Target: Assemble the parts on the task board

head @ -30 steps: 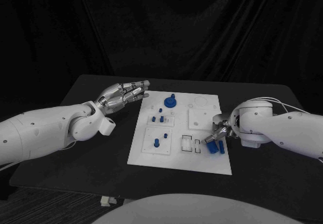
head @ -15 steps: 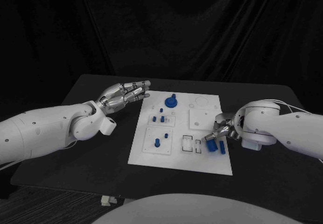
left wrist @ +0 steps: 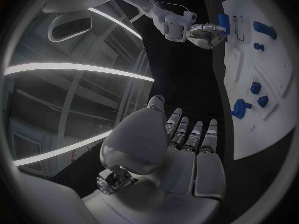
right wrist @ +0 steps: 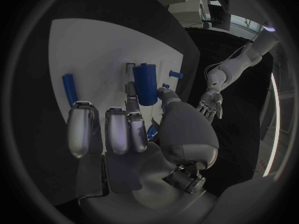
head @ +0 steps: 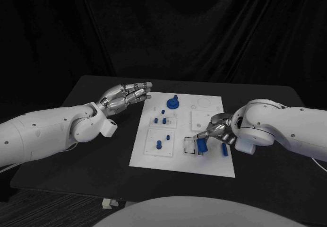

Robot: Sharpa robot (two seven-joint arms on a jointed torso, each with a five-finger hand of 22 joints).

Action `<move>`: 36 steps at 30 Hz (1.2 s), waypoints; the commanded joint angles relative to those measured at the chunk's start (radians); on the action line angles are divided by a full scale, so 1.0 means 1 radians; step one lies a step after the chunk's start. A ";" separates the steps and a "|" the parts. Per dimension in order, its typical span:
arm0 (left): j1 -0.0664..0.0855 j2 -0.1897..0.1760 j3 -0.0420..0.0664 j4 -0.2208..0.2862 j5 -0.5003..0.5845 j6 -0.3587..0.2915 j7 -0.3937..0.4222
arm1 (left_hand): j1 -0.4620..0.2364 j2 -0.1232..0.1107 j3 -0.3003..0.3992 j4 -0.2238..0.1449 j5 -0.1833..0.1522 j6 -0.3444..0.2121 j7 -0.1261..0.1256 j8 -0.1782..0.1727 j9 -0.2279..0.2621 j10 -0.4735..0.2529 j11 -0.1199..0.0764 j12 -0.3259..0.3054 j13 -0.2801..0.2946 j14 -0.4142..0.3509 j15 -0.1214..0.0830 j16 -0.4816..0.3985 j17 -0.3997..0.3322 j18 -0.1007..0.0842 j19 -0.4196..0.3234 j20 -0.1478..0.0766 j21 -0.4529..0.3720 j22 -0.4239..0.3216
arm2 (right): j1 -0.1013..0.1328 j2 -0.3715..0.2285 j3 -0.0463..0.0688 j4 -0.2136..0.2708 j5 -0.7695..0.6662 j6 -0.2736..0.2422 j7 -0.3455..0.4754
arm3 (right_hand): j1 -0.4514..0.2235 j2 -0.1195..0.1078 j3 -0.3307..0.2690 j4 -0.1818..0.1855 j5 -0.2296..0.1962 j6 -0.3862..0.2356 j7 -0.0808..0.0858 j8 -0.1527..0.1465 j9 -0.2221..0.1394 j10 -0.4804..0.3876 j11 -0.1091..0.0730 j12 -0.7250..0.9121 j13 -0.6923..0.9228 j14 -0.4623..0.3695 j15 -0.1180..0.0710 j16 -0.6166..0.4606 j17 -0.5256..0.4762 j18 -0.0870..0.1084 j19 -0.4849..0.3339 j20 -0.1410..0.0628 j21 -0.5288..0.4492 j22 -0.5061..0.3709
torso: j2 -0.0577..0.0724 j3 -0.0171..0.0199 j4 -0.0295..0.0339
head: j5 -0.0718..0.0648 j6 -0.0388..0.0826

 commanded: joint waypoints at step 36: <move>-0.003 0.003 0.001 -0.004 0.004 0.033 -0.005 | 0.013 0.003 0.021 0.008 0.018 -0.009 0.000 0.013 0.004 0.005 0.006 0.009 0.003 0.015 0.004 0.008 0.005 -0.030 0.017 0.003 0.012 0.020 | -0.029 0.028 0.000 -0.006 0.055 -0.072 -0.016 | -0.032 0.034 0.173 -0.001 -0.036 -0.053 0.010 0.007 0.097 0.100 0.003 -0.034 0.231 0.043 -0.001 -0.046 -0.062 0.054 -0.004 0.018 -0.091 0.187 | -0.001 -0.0006 0.0004 | 0.005 0.000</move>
